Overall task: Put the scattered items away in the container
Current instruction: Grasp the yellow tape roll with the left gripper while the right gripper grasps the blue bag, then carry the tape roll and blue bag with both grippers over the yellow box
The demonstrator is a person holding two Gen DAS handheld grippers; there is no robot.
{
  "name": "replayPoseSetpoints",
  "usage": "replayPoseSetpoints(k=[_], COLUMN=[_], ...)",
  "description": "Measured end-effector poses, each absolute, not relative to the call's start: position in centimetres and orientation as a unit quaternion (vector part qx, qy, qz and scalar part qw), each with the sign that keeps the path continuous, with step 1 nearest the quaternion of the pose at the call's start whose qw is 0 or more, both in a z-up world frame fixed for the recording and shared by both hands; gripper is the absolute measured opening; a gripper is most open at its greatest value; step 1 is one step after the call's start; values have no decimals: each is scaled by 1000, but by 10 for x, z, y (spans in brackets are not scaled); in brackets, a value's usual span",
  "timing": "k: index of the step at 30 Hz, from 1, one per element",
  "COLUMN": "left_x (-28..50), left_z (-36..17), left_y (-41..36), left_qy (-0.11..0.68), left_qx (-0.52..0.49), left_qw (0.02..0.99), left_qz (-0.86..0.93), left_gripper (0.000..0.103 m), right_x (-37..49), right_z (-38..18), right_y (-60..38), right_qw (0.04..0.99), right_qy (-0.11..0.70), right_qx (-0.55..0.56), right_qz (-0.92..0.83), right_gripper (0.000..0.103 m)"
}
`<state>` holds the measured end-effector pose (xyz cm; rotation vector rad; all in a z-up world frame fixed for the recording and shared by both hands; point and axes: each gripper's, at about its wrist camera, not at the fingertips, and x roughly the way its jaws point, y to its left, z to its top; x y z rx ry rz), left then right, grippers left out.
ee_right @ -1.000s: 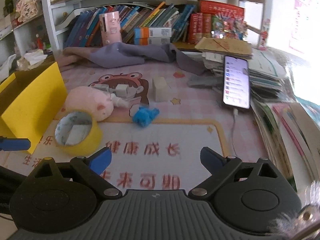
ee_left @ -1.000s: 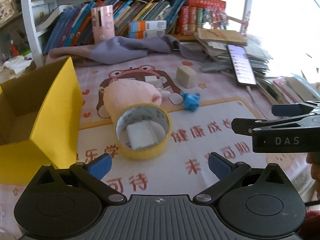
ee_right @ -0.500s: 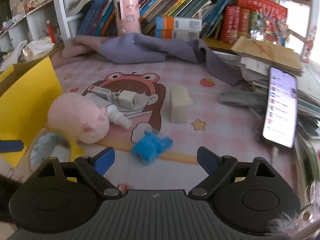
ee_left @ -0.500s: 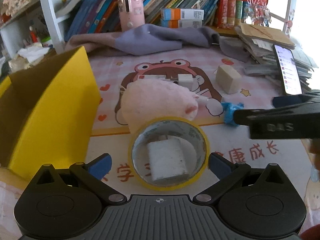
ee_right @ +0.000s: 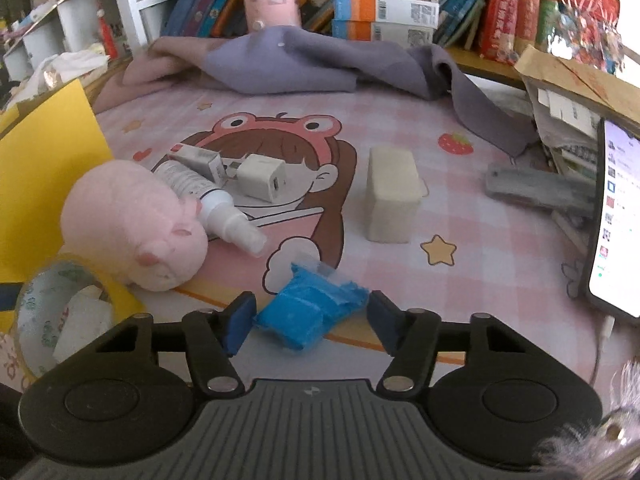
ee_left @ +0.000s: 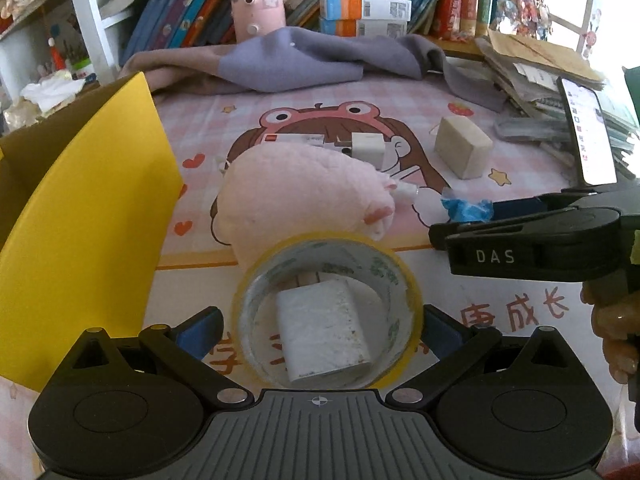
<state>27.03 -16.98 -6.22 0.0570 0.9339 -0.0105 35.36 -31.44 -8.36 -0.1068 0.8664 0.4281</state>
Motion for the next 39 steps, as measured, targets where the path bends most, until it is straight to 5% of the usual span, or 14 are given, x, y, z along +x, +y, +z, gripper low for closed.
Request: replayPoseSetpoints(k=[10, 39], left_x=[271, 192], left_z=[-64, -4], left_y=[-169, -174], left_qy=[463, 403], left_qx=[17, 0], left_qw=[886, 915], left_qz=[-5, -6], left_gripper=[92, 92], right_x=[340, 286], right_z=[-72, -64], right_y=[-316, -347], right_qw=[891, 872], right_qy=[387, 423], right_qx=[-65, -71], right_qz=[229, 237], right_gripper=[49, 50])
